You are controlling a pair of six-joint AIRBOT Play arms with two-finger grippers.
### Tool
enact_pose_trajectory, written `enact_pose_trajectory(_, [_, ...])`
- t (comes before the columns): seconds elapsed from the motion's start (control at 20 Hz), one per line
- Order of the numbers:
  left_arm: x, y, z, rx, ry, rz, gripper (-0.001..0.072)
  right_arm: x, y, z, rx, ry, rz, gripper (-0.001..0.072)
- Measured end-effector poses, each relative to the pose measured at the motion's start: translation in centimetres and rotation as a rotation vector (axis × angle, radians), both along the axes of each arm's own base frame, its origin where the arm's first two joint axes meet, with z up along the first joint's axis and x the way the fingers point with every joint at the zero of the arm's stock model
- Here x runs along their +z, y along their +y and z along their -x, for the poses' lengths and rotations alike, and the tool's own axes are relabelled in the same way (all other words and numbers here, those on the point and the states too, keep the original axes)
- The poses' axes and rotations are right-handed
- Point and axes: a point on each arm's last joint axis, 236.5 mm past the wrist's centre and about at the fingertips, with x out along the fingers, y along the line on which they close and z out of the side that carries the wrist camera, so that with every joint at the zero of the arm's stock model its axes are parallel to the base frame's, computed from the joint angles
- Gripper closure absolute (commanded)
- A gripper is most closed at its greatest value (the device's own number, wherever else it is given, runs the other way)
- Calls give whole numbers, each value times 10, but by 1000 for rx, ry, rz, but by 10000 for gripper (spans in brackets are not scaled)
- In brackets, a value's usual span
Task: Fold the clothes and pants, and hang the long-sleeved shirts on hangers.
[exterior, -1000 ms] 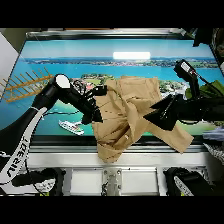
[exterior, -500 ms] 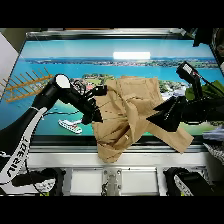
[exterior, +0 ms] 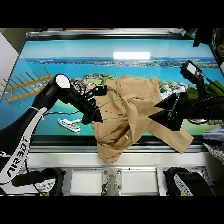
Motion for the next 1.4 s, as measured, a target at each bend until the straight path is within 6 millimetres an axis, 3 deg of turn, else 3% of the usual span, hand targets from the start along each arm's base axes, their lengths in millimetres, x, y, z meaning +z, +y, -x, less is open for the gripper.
enact_pose_trajectory(0.3, [0,0,0,0,0,0,696,30,-26,-26,20,13,-298,172])
enact_pose_trajectory(0.4, [0,0,0,0,0,0,696,30,-40,-33,53,48,-392,172])
enact_pose_trajectory(0.65, [0,0,0,0,0,0,696,-1,-68,-47,107,75,-415,172])
enact_pose_trajectory(1.0, [0,0,0,0,0,0,696,-33,-81,-55,165,65,-387,172])
enact_pose_trajectory(1.15, [0,0,0,0,0,0,696,-47,-78,-53,191,82,-390,173])
enact_pose_trajectory(1.4, [0,0,0,0,0,-1,695,-70,-57,-40,272,132,-421,172])
